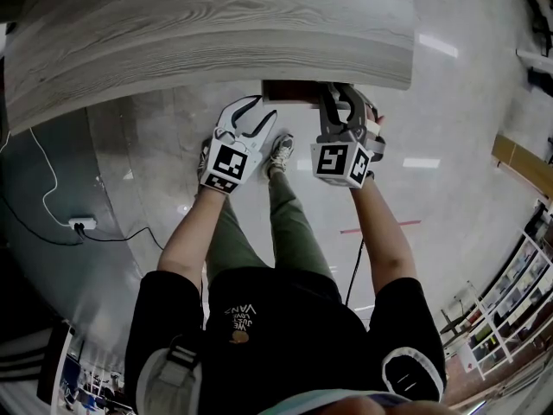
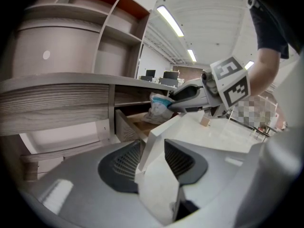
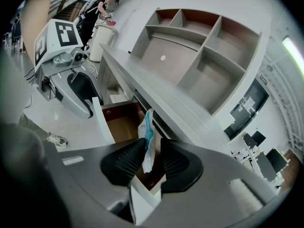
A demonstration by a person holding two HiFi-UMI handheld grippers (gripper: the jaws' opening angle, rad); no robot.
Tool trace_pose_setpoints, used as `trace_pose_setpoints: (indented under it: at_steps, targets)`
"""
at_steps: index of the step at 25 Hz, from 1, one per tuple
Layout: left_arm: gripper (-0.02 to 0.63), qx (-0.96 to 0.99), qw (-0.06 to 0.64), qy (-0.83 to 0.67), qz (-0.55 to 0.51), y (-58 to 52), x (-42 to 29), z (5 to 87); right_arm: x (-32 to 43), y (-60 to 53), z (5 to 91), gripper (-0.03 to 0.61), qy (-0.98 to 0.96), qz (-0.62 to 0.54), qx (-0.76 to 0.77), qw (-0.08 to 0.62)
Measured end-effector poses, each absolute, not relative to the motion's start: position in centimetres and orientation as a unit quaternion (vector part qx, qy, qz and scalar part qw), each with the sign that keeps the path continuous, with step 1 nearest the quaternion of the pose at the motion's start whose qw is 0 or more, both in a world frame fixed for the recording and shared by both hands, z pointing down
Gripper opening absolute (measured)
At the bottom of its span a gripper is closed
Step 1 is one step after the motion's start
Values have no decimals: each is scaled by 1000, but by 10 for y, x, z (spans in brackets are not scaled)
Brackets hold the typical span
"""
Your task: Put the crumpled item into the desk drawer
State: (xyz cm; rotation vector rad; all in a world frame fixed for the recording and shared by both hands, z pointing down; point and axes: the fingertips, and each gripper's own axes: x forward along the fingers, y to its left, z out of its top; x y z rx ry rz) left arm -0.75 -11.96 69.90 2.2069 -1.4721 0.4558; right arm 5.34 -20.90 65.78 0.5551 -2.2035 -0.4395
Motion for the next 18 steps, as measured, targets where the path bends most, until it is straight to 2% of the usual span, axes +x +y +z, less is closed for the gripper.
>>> trace_pose_setpoints:
  at_steps: [18]
  targets:
    - [168, 792, 231, -543, 156, -117, -8, 698, 71, -178, 644, 78, -884, -133, 229, 385]
